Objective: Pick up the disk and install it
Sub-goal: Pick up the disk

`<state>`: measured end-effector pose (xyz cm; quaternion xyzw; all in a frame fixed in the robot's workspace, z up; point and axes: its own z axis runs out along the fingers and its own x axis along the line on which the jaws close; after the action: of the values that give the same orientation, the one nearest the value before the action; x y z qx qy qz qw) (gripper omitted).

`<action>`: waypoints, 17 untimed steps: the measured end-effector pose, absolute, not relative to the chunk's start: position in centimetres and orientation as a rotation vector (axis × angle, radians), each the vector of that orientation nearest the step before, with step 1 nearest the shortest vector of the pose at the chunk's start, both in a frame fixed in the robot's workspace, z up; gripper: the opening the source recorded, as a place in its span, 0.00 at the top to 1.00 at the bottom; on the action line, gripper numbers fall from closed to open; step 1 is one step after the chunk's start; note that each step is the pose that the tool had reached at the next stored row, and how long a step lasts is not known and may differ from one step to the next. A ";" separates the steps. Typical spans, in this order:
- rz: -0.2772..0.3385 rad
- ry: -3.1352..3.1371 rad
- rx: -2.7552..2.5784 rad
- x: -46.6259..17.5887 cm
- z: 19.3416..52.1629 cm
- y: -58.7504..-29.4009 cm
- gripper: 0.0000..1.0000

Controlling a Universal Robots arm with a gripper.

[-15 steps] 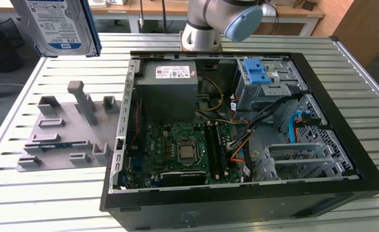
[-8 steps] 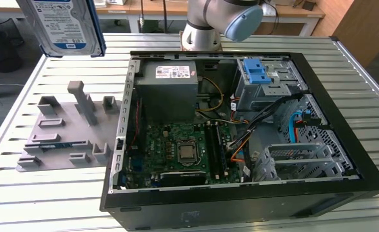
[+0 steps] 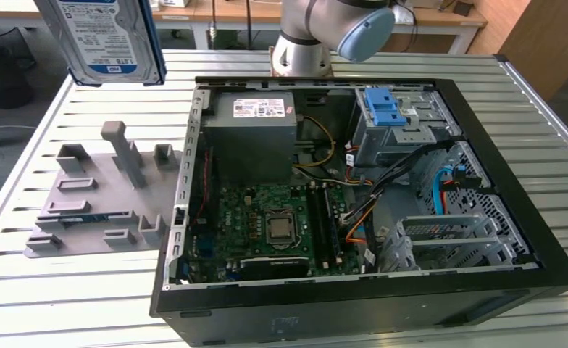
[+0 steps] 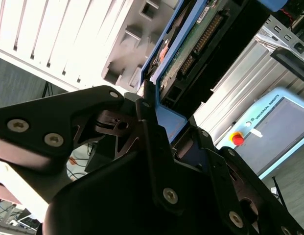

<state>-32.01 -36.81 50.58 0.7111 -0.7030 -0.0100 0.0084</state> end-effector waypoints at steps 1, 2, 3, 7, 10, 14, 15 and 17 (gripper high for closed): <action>-0.031 -2.197 2.222 -31.8 50.6 -36.8 0.64; -0.032 -2.197 2.222 -31.6 50.6 -36.8 0.64; -0.032 -2.197 2.222 -31.4 50.6 -36.9 0.64; -0.032 -2.196 2.222 -30.8 50.6 -36.9 0.64; -0.033 -2.196 2.221 -30.3 50.6 -36.9 0.64; -0.033 -2.196 2.221 -29.7 50.6 -36.9 0.64; -0.033 -2.196 2.221 -29.6 50.6 -36.9 0.64; -0.033 -2.196 2.221 -29.3 50.6 -36.9 0.64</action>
<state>-29.27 -36.94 50.58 0.7111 -0.7030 -0.0107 0.0091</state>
